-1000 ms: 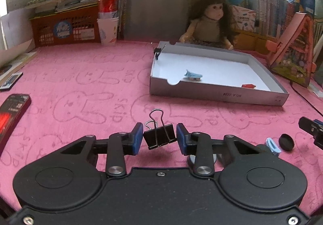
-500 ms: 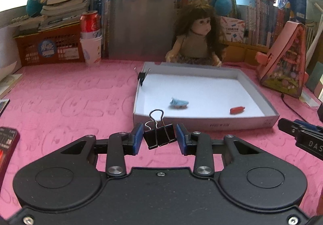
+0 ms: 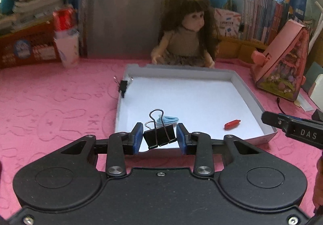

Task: Organize rigid objects
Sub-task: 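Carry the red tube in the right tool and binder clip in the left tool over the tray, then open the right tool to drop the red tube while the left tool releases the binder clip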

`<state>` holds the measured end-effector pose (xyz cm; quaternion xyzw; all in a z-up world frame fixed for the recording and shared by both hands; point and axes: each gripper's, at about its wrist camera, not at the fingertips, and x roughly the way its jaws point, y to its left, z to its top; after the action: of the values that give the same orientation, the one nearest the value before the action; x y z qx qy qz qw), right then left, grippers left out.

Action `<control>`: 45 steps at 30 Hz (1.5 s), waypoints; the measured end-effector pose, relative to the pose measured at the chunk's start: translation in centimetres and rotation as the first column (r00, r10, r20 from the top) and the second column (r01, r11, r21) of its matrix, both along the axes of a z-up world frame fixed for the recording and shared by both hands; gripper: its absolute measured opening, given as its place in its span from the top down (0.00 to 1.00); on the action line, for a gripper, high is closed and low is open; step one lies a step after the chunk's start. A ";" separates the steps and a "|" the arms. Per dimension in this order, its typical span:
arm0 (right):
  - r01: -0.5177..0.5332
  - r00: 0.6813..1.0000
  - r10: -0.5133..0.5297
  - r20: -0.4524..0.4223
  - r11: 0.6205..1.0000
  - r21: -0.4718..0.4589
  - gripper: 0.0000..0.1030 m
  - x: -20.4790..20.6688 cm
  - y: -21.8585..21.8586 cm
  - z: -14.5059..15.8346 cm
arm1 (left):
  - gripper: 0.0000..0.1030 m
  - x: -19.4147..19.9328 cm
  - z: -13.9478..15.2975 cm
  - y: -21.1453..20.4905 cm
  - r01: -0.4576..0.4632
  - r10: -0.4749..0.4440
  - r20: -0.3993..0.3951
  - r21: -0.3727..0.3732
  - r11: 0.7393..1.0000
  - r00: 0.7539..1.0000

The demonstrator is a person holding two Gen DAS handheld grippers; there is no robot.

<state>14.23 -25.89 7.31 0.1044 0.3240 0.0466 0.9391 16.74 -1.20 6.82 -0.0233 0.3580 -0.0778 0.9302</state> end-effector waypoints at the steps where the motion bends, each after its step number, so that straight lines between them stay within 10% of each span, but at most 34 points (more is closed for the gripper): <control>1: -0.003 1.000 0.003 -0.017 1.000 0.006 0.52 0.7 -0.1 0.0 | 0.67 0.7 0.0 0.0 0.003 -0.003 -0.016 0.000 1.000 1.000; 27: -0.057 0.974 0.050 -0.222 0.998 -0.026 0.52 9.7 2.6 -3.3 | 0.67 10.7 -3.4 -1.2 -0.019 0.015 -0.124 -0.037 0.999 0.992; 45: -0.085 0.966 0.064 -0.251 0.993 -0.077 0.52 9.1 2.8 -4.6 | 0.67 9.4 -5.4 -3.3 0.058 -0.049 -0.133 0.063 0.996 0.990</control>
<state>23.30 -23.13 2.70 0.0562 0.4443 0.0543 0.8925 26.14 -4.46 1.42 0.0124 0.4211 -0.0889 0.9025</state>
